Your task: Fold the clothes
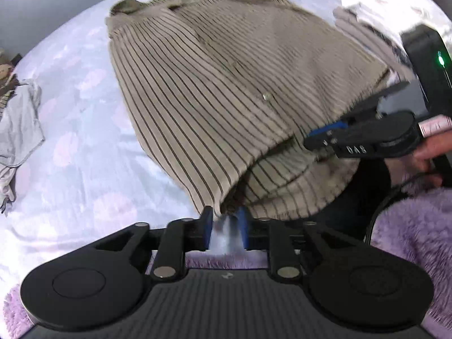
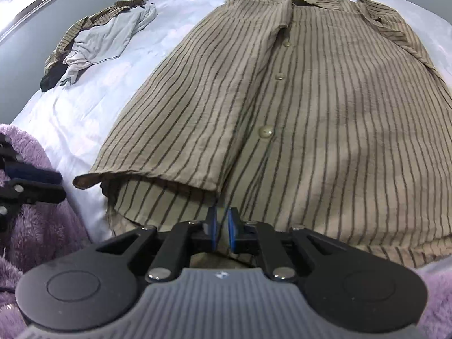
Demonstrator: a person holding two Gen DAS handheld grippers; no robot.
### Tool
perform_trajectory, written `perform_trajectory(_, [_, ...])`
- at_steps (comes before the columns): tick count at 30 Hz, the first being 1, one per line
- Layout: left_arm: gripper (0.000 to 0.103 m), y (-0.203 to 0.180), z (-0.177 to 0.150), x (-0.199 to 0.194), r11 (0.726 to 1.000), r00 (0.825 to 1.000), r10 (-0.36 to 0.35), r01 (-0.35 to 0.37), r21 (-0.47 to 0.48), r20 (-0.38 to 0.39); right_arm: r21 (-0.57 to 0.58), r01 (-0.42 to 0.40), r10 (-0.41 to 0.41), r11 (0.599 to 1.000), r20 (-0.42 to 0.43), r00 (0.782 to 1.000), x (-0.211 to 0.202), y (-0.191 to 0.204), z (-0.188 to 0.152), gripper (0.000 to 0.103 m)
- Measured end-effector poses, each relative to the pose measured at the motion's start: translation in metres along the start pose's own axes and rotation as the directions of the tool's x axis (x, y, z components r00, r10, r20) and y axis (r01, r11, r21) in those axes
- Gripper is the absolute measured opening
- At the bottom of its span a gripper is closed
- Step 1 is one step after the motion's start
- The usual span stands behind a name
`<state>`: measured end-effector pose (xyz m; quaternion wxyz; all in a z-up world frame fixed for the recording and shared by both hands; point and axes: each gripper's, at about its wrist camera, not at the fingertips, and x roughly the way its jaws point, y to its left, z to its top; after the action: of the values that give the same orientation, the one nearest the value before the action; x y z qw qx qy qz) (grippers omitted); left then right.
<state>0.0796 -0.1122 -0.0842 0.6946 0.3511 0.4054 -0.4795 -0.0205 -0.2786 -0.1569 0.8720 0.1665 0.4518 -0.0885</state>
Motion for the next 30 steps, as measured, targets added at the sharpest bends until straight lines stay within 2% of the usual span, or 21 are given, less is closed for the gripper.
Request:
perform_trajectory(2, [0.02,0.003,0.004,-0.003,1.0,0.999,0.012,-0.011,-0.018,0.03,0.016,0.007,-0.007,1.0,0.024,1.0,-0.008,-0.003,0.0,0.013])
perform_trajectory(4, [0.022,0.005,0.011,-0.004,0.999,0.998,0.025,-0.023,-0.027,0.06,0.032,0.011,-0.013,0.999,0.055,0.998,-0.016,-0.006,0.001,0.019])
perform_trajectory(5, [0.027,0.006,0.015,-0.005,0.999,0.996,0.028,-0.026,-0.029,0.08,0.038,0.015,-0.017,0.999,0.07,0.997,-0.021,-0.008,0.002,0.026])
perform_trajectory(6, [0.03,0.006,0.019,-0.006,0.999,0.995,0.032,-0.029,-0.032,0.099,0.043,0.021,-0.024,0.999,0.082,0.996,-0.025,-0.01,0.003,0.028])
perform_trajectory(8, [0.039,0.006,0.026,-0.007,0.999,0.991,0.03,-0.025,-0.036,0.129,0.06,0.033,-0.039,0.998,0.102,0.994,-0.033,-0.016,0.005,0.028])
perform_trajectory(9, [0.04,0.006,0.03,-0.007,0.999,0.989,0.027,-0.022,-0.038,0.145,0.071,0.039,-0.046,0.997,0.111,0.993,-0.037,-0.02,0.006,0.028])
perform_trajectory(14, [0.041,0.01,0.052,-0.002,0.999,0.983,0.008,-0.001,-0.036,0.186,0.13,0.087,-0.105,0.988,0.136,0.985,-0.053,-0.043,0.015,0.028])
perform_trajectory(18, [0.042,0.017,0.073,0.006,1.0,0.977,0.006,0.001,-0.031,0.215,0.163,0.152,-0.175,0.975,0.136,0.975,-0.064,-0.063,0.02,0.028])
perform_trajectory(22, [0.044,0.035,0.093,0.015,0.999,0.971,0.005,0.008,-0.051,0.241,0.188,0.185,-0.21,0.965,0.125,0.97,-0.068,-0.083,0.026,0.028])
perform_trajectory(30, [0.045,0.071,0.133,0.045,0.996,0.973,-0.022,0.042,-0.083,0.23,0.201,0.264,-0.29,0.943,0.111,0.951,-0.069,-0.125,0.06,0.028])
